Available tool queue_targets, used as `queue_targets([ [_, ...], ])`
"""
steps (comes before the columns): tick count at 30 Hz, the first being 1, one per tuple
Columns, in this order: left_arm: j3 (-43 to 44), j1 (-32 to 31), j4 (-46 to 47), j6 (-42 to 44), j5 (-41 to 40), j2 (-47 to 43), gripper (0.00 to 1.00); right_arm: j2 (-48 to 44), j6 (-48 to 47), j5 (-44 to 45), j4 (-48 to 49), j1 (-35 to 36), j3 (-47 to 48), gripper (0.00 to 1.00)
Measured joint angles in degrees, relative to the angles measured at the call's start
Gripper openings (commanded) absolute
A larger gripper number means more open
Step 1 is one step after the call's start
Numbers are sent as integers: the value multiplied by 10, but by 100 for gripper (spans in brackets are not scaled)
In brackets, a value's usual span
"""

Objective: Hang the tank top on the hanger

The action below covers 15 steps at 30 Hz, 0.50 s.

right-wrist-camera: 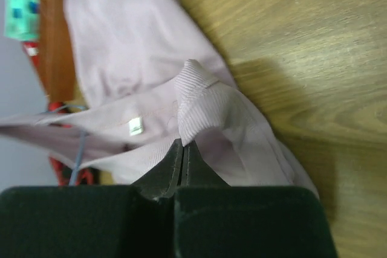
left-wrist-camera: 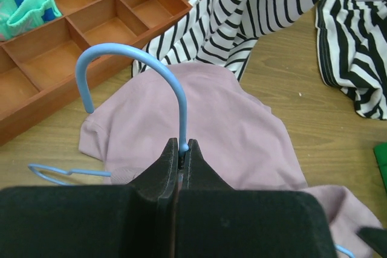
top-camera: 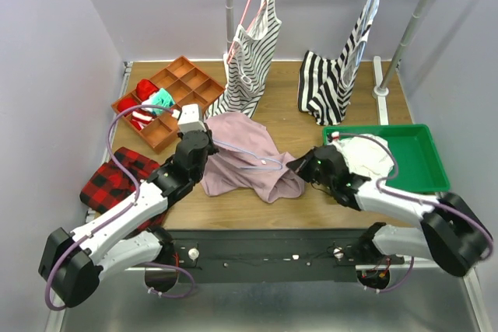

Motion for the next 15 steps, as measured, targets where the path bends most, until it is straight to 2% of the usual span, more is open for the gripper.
queue_targets([
  [5, 17, 0, -6, -12, -25, 33, 0, -130, -21, 2, 10, 0, -50, 1],
  [15, 59, 0, -27, -19, -45, 88, 0, -204, -58, -16, 14, 0, -100, 1],
])
